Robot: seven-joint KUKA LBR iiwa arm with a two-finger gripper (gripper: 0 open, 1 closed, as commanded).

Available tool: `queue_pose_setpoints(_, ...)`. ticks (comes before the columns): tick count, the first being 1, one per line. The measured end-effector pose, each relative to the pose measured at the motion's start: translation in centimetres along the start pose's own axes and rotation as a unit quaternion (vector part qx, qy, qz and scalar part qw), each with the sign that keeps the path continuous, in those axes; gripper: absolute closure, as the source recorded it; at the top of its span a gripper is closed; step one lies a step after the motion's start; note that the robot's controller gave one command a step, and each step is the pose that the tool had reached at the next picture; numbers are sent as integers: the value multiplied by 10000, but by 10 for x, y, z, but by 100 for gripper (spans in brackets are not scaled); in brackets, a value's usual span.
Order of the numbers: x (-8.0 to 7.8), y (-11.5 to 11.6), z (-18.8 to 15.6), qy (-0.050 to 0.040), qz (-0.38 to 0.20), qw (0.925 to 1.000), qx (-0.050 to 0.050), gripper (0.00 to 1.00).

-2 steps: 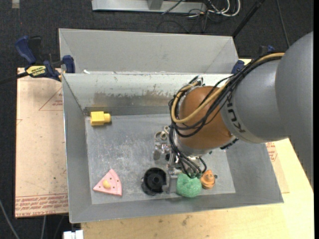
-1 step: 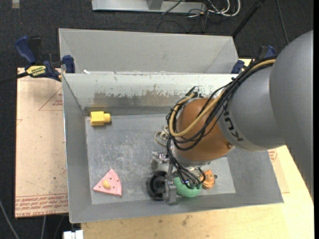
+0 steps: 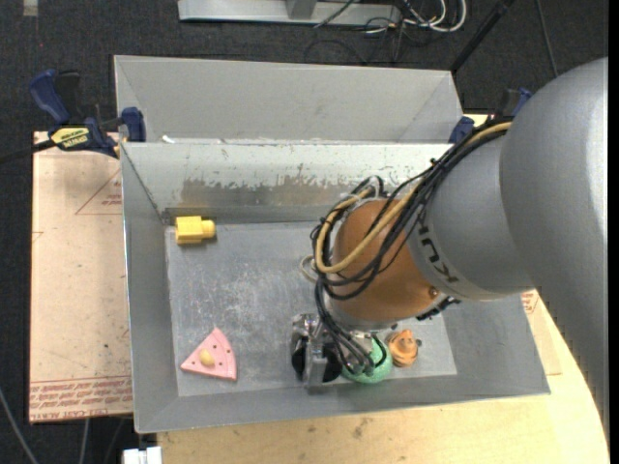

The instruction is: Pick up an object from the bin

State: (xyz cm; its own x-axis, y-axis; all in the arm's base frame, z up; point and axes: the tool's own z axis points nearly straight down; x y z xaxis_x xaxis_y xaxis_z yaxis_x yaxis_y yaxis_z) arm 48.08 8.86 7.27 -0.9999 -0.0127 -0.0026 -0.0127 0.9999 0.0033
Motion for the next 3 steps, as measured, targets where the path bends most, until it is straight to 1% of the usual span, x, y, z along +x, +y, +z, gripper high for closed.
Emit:
queue_pose_setpoints(1,-3,-1,1,-72,12,10000,1,0)
queue_pose_setpoints(2,0,0,0,-6,4,10000,-1,100)
queue_pose_setpoints(3,-3,-1,1,-73,14,10000,0,0)
